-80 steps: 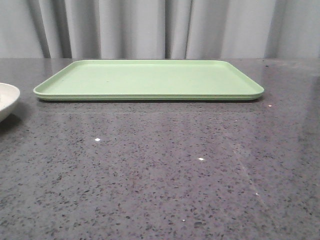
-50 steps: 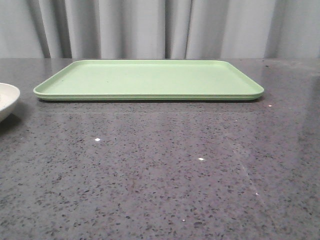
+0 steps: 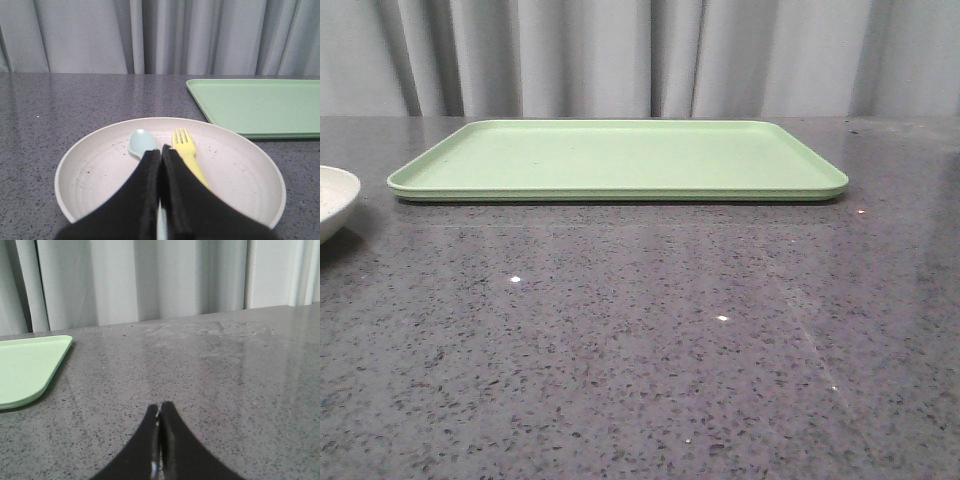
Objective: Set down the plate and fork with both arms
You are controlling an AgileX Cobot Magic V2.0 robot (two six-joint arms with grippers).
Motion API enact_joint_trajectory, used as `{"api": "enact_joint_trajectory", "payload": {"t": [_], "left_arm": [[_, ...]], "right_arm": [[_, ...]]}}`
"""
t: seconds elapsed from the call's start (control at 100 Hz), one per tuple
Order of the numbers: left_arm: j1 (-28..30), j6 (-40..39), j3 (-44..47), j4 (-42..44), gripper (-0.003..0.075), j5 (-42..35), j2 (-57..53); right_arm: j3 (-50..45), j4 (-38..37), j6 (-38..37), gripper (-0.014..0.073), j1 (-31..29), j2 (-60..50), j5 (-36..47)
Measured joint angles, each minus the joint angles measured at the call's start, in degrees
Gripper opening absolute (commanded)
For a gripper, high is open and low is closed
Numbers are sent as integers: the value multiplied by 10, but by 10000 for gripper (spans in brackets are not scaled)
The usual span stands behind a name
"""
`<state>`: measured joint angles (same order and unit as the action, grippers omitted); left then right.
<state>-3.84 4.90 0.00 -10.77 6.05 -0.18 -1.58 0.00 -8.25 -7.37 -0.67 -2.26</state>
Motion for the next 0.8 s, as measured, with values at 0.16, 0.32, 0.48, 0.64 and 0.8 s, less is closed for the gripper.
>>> {"api": "enact_joint_trajectory", "payload": {"t": [0.16, 0.32, 0.48, 0.64, 0.8], "left_arm": [[0, 0, 0, 0, -20, 0, 0], [0, 0, 0, 0, -20, 0, 0], [0, 0, 0, 0, -21, -5, 0], [0, 0, -1, -25, -21, -5, 0], [0, 0, -29, -39, -21, 10, 7]], "right_arm": [[0, 0, 0, -66, 0, 0, 4], [0, 0, 0, -66, 0, 0, 4], [0, 0, 0, -66, 0, 0, 4], [18, 0, 0, -66, 0, 0, -35], [71, 0, 0, -66, 0, 9, -87]]}}
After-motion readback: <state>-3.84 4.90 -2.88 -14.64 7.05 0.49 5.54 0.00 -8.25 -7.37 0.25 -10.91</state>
